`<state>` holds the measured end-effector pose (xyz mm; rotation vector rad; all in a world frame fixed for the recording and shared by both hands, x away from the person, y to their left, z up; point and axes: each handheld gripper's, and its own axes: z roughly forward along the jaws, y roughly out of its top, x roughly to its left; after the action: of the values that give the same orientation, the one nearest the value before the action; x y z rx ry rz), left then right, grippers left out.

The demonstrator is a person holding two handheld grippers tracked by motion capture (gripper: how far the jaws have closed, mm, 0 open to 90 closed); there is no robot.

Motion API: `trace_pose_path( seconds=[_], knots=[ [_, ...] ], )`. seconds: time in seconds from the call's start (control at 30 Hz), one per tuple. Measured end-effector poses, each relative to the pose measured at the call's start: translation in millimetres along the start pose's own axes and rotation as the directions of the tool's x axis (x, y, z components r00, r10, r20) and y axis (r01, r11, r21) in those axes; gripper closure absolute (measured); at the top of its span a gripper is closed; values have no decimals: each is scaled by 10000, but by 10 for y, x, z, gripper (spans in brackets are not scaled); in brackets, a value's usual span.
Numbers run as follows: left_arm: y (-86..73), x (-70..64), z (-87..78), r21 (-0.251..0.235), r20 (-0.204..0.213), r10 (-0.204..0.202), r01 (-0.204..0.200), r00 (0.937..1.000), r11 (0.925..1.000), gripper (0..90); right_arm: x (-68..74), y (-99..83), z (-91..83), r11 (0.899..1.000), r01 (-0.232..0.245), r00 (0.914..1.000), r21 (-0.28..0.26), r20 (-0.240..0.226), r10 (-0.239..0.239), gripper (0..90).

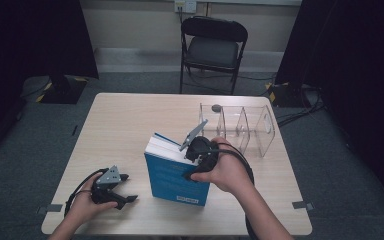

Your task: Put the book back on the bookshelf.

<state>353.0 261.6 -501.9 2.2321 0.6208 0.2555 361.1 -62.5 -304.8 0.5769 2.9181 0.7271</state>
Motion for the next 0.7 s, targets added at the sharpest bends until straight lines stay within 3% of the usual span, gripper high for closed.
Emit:
trace_pose_path(
  seconds=[0.3, 0.7],
  knots=[
    [-2, 1, 1, -58, 7, -100, 100, 9999, 9999, 147, 81, -36, -14, 9990, 355, 9993, -259, -66, -357, 597],
    [6, -1, -7, 109, -6, -13, 13, 10000, 9999, 146, 118, -46, -20, 9996, 47, 10000, -275, 58, -45, 606]
  ],
)
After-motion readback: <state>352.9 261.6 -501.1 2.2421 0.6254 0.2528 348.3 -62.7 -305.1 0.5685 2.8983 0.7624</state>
